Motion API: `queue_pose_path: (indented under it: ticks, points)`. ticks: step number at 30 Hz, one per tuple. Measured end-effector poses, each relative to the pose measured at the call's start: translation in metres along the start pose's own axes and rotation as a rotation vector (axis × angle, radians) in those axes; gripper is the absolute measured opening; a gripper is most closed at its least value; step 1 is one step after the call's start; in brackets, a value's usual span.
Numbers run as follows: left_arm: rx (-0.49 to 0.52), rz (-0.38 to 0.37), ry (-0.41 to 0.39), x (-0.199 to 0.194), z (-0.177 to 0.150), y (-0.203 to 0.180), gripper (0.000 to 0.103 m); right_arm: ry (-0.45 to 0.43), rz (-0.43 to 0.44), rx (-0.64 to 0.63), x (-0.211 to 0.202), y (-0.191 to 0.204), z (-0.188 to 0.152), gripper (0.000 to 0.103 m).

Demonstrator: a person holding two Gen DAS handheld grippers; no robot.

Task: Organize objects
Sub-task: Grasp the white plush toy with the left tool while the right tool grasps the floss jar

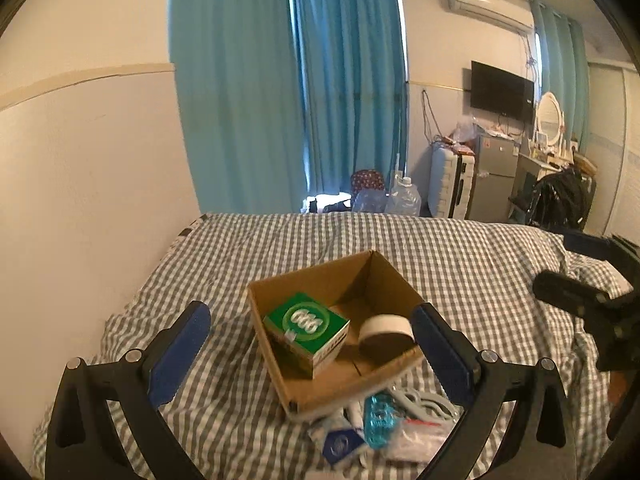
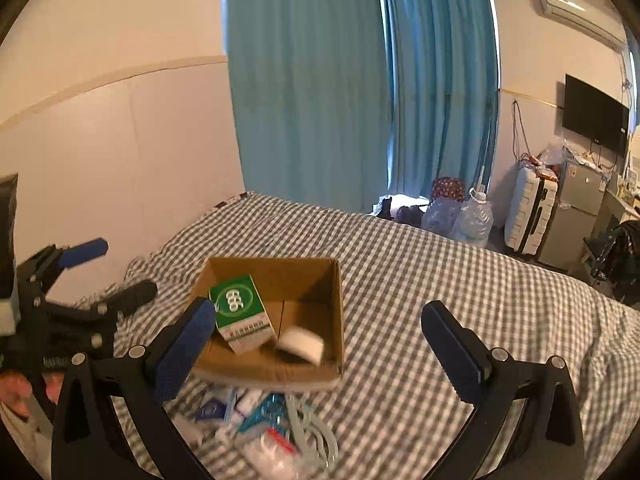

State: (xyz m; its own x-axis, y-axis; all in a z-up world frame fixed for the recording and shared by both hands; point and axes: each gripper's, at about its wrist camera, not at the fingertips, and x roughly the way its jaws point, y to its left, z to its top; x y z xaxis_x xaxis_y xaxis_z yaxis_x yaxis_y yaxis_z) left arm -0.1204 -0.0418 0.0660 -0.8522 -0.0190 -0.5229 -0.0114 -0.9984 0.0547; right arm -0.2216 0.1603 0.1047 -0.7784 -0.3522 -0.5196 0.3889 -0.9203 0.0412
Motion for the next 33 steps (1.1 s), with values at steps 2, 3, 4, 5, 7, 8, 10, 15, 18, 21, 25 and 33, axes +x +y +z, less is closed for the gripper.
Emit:
queue_pose_path:
  ticks: [2, 3, 4, 5, 7, 8, 10, 15, 18, 21, 25, 33]
  points:
    - [-0.015, 0.002, 0.006, -0.009, -0.010, 0.003, 0.103, 0.003, -0.008, -0.028, -0.016, 0.004, -0.010, 0.103]
    - [-0.022, 0.007, 0.009, -0.014, -0.016, 0.004, 0.103, 0.002, -0.009, -0.037, -0.023, 0.007, -0.015, 0.103]
    - [-0.027, 0.016, 0.012, -0.017, -0.022, 0.004, 0.103, -0.004, -0.008, -0.045, -0.031, 0.010, -0.021, 0.103]
    - [-0.030, 0.025, 0.014, -0.020, -0.028, 0.003, 0.103, -0.006, -0.005, -0.049, -0.037, 0.014, -0.026, 0.103]
    - [-0.036, 0.045, 0.025, -0.024, -0.041, 0.003, 0.103, -0.011, 0.016, -0.058, -0.050, 0.020, -0.036, 0.103]
    - [-0.041, 0.051, 0.033, -0.025, -0.047, 0.002, 0.103, -0.013, 0.023, -0.060, -0.053, 0.022, -0.040, 0.103]
    - [-0.050, 0.062, 0.051, -0.025, -0.060, 0.003, 0.103, -0.012, 0.037, -0.070, -0.056, 0.026, -0.050, 0.103]
    - [-0.056, 0.103, 0.084, -0.018, -0.094, 0.003, 0.103, 0.000, 0.062, -0.084, -0.053, 0.029, -0.072, 0.103]
    - [-0.054, 0.123, 0.094, -0.010, -0.112, 0.002, 0.103, 0.015, 0.076, -0.075, -0.041, 0.027, -0.086, 0.103]
    - [-0.044, 0.147, 0.110, 0.001, -0.132, 0.002, 0.103, 0.033, 0.080, -0.056, -0.027, 0.024, -0.100, 0.103]
    - [-0.047, 0.159, 0.152, 0.022, -0.157, 0.006, 0.103, 0.062, 0.094, -0.043, -0.004, 0.024, -0.120, 0.103]
    - [-0.008, 0.144, 0.238, 0.064, -0.199, 0.004, 0.103, 0.149, 0.100, -0.096, 0.042, 0.039, -0.156, 0.103]
